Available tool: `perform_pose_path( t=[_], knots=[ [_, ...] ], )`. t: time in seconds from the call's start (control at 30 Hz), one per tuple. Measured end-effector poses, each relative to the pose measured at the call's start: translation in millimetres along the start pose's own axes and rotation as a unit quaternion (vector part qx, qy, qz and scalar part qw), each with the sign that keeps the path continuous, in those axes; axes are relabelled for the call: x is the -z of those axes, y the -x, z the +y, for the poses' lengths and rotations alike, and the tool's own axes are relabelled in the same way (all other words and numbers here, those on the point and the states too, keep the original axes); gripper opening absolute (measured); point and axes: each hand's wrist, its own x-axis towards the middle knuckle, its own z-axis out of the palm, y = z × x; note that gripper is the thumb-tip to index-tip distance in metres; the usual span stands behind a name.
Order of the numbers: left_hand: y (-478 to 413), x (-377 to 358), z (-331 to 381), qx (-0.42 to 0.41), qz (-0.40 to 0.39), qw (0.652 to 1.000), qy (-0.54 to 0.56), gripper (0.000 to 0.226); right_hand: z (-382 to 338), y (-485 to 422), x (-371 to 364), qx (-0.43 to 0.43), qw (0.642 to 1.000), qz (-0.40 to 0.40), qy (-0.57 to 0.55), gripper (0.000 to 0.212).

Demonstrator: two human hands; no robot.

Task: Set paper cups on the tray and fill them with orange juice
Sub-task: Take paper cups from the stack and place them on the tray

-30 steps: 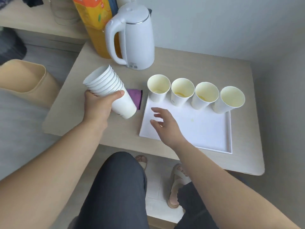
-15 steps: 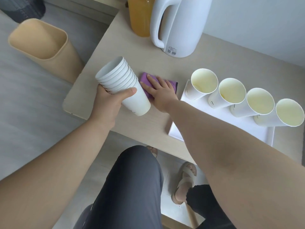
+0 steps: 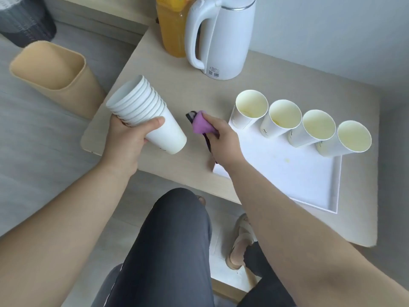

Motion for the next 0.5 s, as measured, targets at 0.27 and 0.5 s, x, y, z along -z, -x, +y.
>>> perform_pose_path(
  t=[0.27,0.5],
  knots=[
    [21,-56,-33,0.107,-0.114,0.986,0.049,0.048,62,126,120,-0.155,0.963,0.184,0.125,0.042],
    [35,-95,-63,0.158,-0.182,0.97,0.029,0.043,99,109,147,-0.284,0.877,0.103,0.374,0.052]
  ],
)
